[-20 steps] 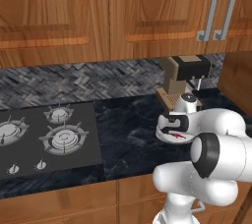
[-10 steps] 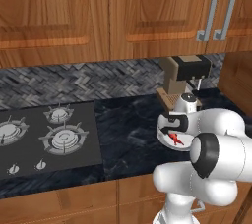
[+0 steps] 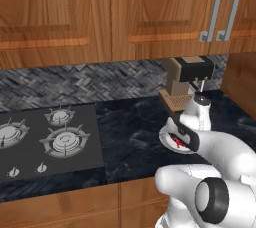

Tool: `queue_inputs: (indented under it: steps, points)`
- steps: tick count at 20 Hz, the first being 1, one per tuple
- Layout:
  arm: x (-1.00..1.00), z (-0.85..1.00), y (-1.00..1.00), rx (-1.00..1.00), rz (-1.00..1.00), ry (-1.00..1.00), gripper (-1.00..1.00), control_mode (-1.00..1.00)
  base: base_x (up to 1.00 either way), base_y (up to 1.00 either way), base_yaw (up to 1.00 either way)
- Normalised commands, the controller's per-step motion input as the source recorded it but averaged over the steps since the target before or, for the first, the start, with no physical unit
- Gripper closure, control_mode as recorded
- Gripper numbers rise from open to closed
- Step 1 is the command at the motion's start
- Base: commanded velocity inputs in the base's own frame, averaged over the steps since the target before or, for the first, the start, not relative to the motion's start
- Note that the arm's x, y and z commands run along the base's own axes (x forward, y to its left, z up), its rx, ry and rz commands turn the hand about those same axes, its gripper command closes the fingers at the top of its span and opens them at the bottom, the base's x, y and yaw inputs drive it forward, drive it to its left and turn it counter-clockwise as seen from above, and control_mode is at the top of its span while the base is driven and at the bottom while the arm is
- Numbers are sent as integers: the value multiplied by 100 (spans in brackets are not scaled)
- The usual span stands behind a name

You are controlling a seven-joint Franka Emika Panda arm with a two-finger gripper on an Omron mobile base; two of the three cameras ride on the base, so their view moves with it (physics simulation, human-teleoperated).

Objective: Pick fish from the fridge and place it on the plate on the counter.

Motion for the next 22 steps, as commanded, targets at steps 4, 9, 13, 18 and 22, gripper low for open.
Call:
queue_inputs:
  steps: [4,9,13,18,22]
  points:
    - [-44,64,0,0,0,-9,-100,-100,0,0,0]
    - [-55,83,0,0,0,-6,-100,-100,0,0,0]
    - [-80,73,0,0,0,-2,-100,-100,0,0,0]
    - [-88,65,10,0,0,-2,-100,-100,0,0,0]
    - [-59,71,29,0,0,-1,-100,-100,0,0,0]
